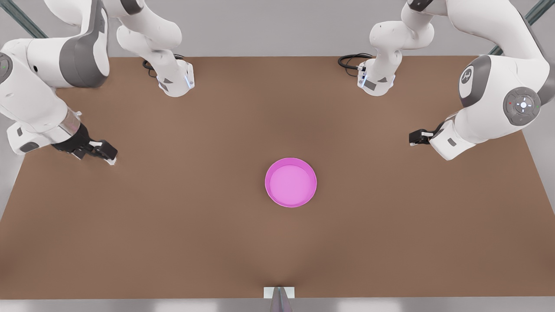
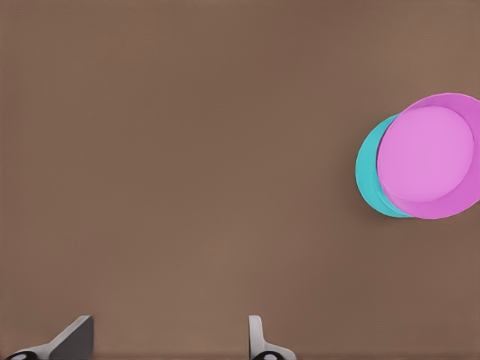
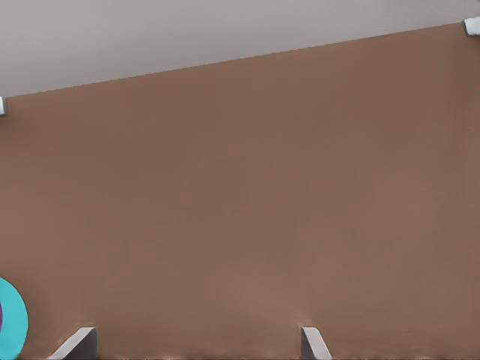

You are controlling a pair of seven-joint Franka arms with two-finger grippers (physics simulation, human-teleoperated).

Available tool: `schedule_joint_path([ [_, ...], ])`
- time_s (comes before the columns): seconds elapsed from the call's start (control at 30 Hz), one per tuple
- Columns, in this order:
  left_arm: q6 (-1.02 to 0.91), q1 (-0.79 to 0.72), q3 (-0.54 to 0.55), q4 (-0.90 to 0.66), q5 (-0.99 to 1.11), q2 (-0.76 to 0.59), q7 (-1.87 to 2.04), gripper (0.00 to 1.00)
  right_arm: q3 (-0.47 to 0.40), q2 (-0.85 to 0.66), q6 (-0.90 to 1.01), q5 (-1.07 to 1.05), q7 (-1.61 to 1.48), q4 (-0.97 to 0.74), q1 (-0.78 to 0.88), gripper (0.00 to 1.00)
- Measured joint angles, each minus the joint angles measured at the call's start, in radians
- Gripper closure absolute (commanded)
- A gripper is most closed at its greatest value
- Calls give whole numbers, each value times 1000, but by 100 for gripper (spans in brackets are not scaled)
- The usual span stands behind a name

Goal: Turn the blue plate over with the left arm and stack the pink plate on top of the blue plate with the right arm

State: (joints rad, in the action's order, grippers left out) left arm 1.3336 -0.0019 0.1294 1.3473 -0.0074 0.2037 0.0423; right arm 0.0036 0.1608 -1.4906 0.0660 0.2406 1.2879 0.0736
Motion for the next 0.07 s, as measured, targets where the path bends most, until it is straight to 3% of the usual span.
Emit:
schedule_joint_path([
  [0.07,0,0,0,0,0,1,0,0,15,-45,34,30,-42,61,-26,0],
])
